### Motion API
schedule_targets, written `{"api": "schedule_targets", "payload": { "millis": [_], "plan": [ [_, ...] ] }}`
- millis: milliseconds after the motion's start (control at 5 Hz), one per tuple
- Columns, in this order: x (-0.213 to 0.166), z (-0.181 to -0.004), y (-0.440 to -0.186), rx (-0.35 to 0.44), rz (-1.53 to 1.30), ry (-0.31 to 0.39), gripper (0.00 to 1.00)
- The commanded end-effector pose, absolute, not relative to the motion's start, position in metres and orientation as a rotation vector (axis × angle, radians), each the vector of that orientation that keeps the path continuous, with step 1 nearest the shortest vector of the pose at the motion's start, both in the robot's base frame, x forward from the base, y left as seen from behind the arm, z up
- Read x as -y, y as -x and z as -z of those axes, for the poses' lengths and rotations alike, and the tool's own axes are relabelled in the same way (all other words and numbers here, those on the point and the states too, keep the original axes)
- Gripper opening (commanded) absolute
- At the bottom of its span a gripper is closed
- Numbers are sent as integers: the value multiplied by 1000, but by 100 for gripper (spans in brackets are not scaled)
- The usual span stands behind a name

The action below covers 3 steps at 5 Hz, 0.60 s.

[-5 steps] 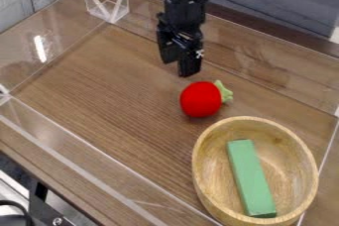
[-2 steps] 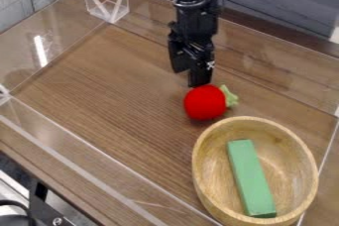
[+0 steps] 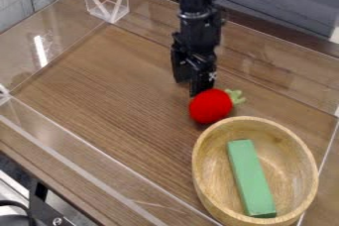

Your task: Move the red object to the right side of the table

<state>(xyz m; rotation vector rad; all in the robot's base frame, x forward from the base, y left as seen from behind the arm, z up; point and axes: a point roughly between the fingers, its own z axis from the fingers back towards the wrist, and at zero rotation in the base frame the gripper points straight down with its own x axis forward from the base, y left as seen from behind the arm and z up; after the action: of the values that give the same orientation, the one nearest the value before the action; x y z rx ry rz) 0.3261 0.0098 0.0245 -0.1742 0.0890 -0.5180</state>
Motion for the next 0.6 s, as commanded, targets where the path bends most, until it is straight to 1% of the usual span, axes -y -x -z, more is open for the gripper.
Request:
{"api": "schedule_targets", "payload": {
  "millis": [0,400],
  "plan": [
    [-8,-34,-335,-53,536,150,100],
    [-10,-29,-337,-75,534,145,100]
  ]
}}
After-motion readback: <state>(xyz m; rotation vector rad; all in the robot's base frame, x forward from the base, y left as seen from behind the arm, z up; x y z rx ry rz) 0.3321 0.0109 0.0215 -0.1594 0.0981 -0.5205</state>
